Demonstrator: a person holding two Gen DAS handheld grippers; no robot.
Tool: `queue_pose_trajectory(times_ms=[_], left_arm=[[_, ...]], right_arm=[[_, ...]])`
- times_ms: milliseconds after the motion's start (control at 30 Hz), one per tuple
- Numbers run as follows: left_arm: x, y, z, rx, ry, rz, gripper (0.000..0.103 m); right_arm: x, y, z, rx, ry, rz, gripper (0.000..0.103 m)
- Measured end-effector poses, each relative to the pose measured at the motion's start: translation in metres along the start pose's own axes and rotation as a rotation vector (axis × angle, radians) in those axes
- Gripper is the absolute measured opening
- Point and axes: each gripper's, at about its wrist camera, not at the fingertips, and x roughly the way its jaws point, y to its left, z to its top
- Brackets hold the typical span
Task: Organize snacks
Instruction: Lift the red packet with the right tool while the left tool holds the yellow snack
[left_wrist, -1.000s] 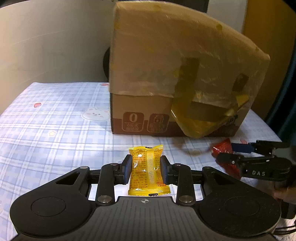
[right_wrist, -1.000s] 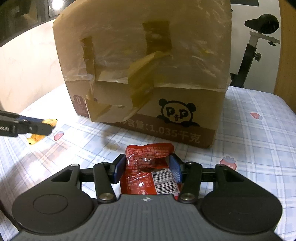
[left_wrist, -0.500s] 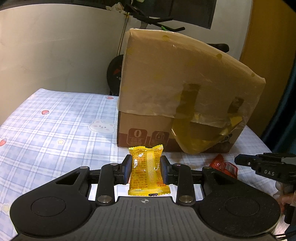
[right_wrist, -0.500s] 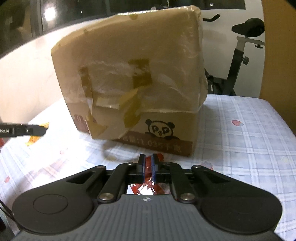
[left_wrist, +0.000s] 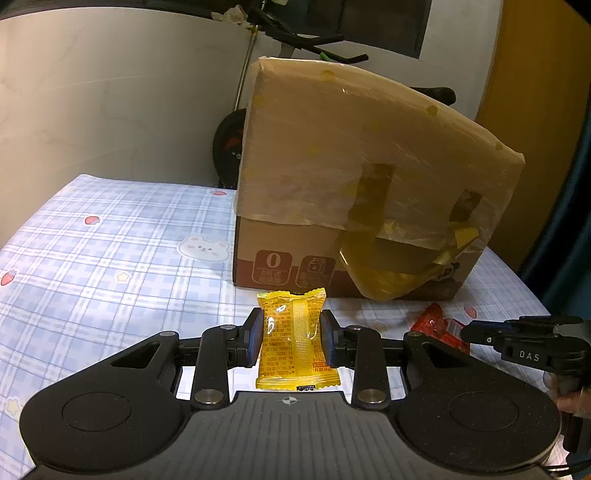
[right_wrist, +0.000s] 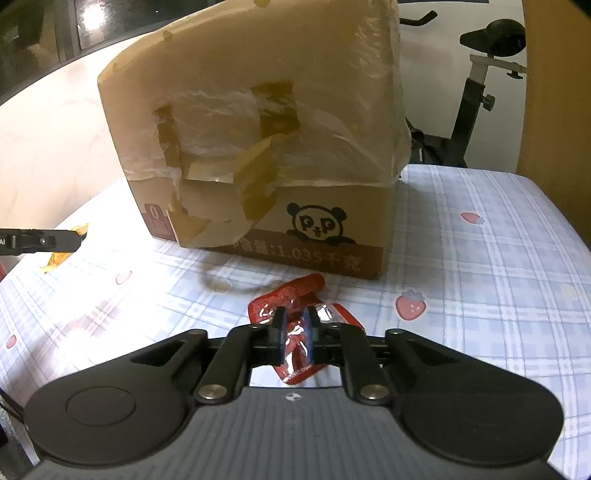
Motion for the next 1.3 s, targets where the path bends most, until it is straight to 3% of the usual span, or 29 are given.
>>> queue_pose_trajectory(times_ms=[200,267,333,367,467,533,633,833,933,1033,1133,1300], left_arm=[[0.004,0.002,-0.003,-0.001,0.015,-0.001,0.034],[0.005,0.002,-0.003,0.000,0.017,-0.003,0.034],[0.006,0.002,-0.004,-0.001,0.022,-0.003,0.034],[0.007,0.002,-0.004,-0.002,0.025,-0.003,0.034],[0.010,0.004,-0.005,-0.008,0.031,0.000,0.034],[0.011,0.005,-0.005,-0.015,0.032,0.000,0.034],[0.013,0.007,-0.006,-0.022,0.034,0.004,0.034],[0.015,0.006,-0.006,-0.027,0.040,0.007,0.034],[0.014,0.006,-0.005,-0.030,0.035,0.009,0.034],[0.013,0.006,-0.005,-0.032,0.032,0.009,0.034],[0.012,0.006,-0.005,-0.028,0.032,0.004,0.034],[0.009,0.006,-0.005,-0.022,0.028,-0.003,0.034]], right_arm=[[0.005,0.004,-0.001,-0.045,0.023,0.016,0.027],[0.008,0.008,0.000,-0.074,0.029,0.024,0.033],[0.012,0.014,0.002,-0.120,0.032,0.022,0.048],[0.015,0.016,0.003,-0.140,0.033,0.021,0.050],[0.026,0.021,0.009,-0.183,0.051,0.036,0.050],[0.039,0.023,0.013,-0.209,0.086,0.045,0.059],[0.051,0.028,0.015,-0.268,0.097,0.030,0.062],[0.066,0.020,0.024,-0.225,0.099,0.028,0.064],[0.068,0.017,0.024,-0.215,0.096,0.028,0.059],[0.064,0.015,0.024,-0.210,0.087,0.014,0.040],[0.059,0.013,0.021,-0.190,0.076,0.010,0.032],[0.046,0.010,0.017,-0.154,0.046,0.011,0.028]])
